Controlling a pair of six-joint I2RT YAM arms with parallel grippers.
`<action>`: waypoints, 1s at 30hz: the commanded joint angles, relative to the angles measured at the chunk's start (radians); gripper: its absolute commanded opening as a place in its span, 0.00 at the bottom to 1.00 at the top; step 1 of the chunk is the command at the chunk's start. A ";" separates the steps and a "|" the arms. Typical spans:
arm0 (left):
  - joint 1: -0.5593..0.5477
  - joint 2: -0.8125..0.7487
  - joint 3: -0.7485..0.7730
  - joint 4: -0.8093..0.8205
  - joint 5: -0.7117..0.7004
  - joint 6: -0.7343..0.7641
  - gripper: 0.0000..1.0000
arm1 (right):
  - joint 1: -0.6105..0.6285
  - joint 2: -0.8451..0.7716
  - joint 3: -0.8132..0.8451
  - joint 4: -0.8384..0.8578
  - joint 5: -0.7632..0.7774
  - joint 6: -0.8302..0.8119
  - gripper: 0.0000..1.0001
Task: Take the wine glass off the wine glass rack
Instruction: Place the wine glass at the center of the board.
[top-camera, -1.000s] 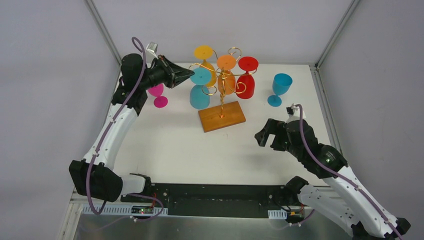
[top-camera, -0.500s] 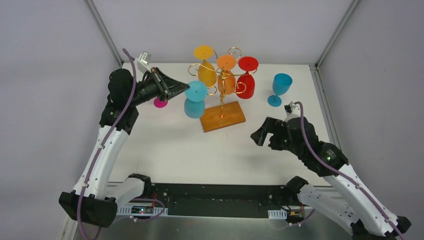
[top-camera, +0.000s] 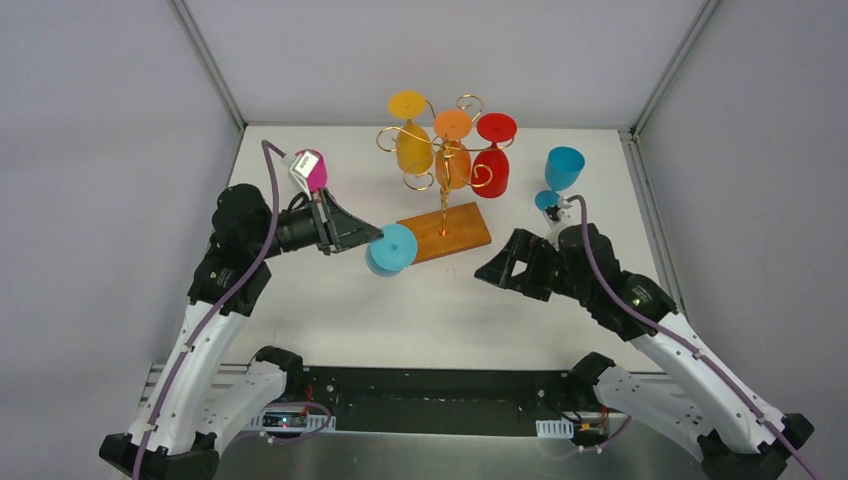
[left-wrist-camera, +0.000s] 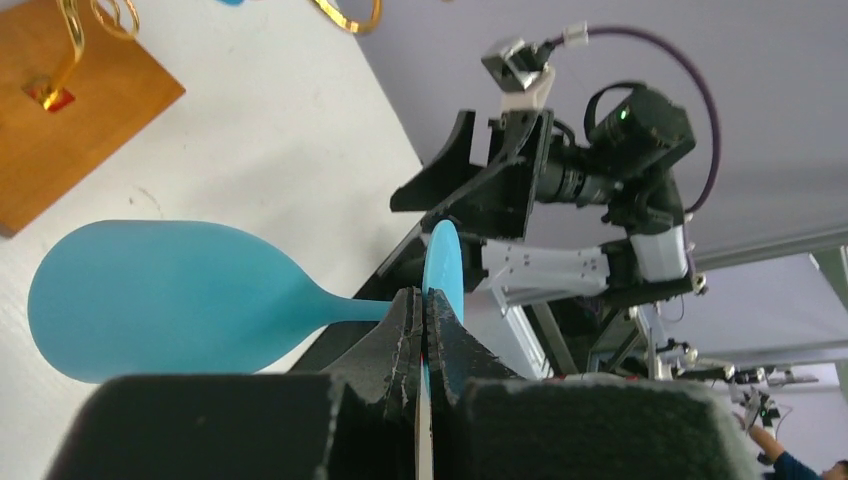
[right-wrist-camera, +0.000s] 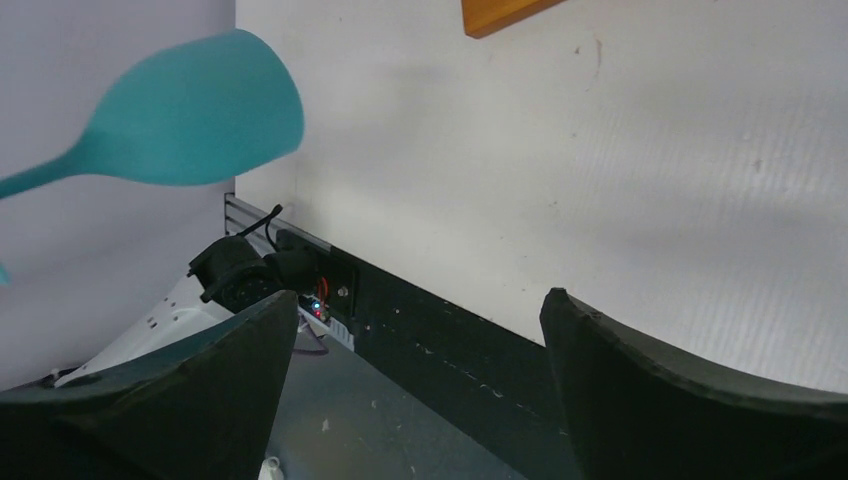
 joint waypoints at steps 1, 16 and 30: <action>-0.047 -0.044 -0.043 -0.057 0.017 0.115 0.00 | 0.013 0.006 -0.031 0.130 -0.101 0.100 0.95; -0.412 -0.034 -0.077 -0.140 -0.247 0.341 0.00 | 0.095 -0.003 -0.163 0.345 -0.120 0.376 0.93; -0.709 0.046 -0.025 -0.148 -0.500 0.563 0.00 | 0.141 0.038 -0.328 0.603 -0.157 0.594 0.90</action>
